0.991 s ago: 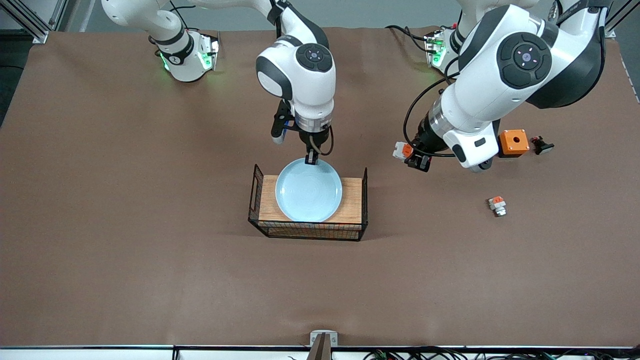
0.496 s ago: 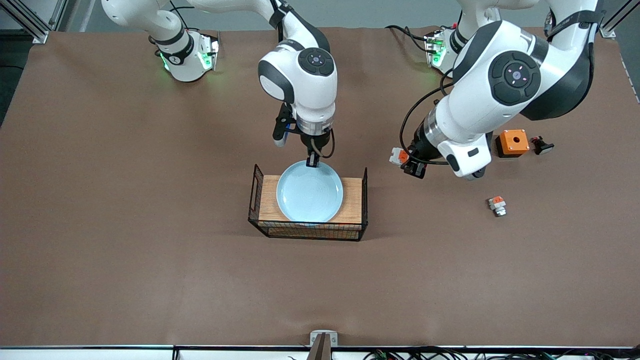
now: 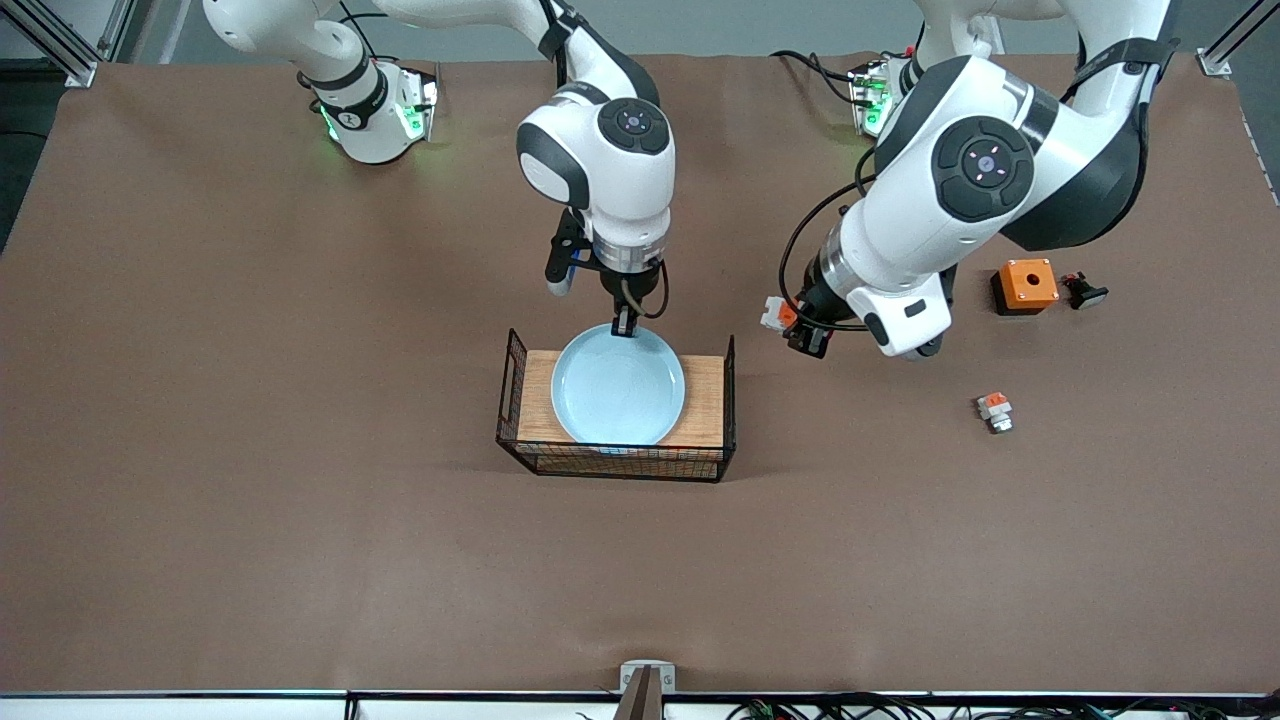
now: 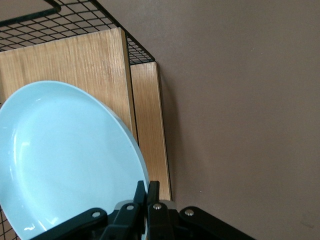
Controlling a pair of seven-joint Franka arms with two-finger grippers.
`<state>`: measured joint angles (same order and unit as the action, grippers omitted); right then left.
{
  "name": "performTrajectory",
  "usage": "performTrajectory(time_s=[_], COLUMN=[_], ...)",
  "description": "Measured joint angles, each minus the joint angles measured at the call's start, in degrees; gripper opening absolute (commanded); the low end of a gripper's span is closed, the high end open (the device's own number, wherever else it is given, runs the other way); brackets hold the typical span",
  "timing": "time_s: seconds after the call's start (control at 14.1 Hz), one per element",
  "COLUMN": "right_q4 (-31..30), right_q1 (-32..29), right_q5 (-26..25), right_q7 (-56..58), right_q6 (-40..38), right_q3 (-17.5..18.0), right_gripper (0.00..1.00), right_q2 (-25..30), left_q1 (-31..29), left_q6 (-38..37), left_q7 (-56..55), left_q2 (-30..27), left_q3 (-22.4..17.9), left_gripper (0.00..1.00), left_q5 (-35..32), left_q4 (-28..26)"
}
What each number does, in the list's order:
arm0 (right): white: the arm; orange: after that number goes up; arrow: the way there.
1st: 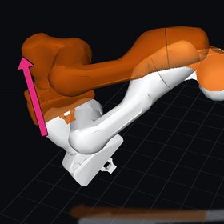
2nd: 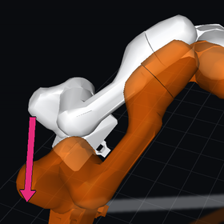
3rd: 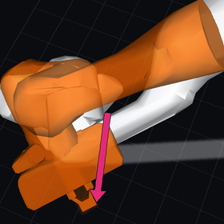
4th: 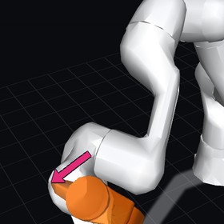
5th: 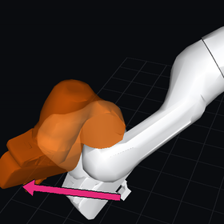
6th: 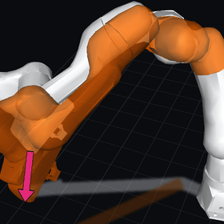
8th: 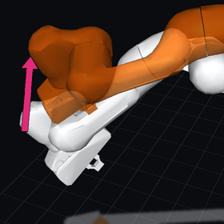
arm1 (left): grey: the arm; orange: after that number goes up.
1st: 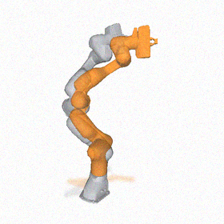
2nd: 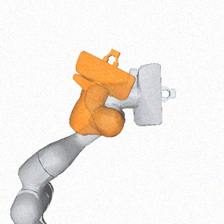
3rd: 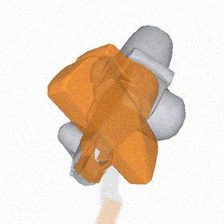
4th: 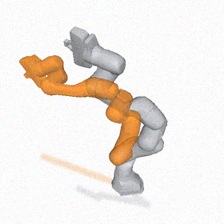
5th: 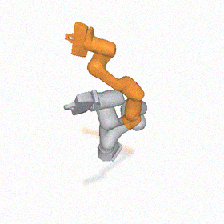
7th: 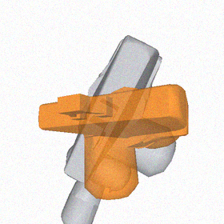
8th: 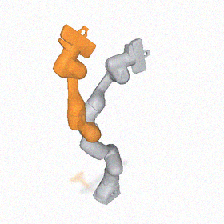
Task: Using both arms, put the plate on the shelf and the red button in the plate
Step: 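Open the right gripper to release the plate in the basket, then move the button over the plate with the left gripper while the right gripper withdraws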
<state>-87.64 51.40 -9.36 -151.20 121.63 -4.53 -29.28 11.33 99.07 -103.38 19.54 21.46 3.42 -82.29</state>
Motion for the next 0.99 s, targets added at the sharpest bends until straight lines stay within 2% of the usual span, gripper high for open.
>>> performTrajectory(time_s=[0.57, 0.85, 0.99], right_q4=[0.5, 5.3, 8.4], right_q1=[0.0, -0.5, -1.5], right_q5=[-0.8, -0.6, 3.0], right_q7=[0.0, 1.6, 7.4], right_q6=[0.1, -2.6, -6.0], right_q3=[-0.4, -0.7, -0.7], right_gripper=[1.0, 1.0, 1.0], right_q2=[-0.8, -0.8, -0.7], left_q1=[1.7, 3.7, 4.4], left_q6=[1.4, 2.9, 3.2], left_q7=[-8.5, -11.2, -11.5], left_q2=[0.4, 1.8, 2.5], left_q3=[0.0, -0.1, -0.1], left_gripper=[0.3, 0.3, 0.3], left_q5=[-0.5, -2.6, -3.2], left_q4=[0.1, 0.5, 0.7])
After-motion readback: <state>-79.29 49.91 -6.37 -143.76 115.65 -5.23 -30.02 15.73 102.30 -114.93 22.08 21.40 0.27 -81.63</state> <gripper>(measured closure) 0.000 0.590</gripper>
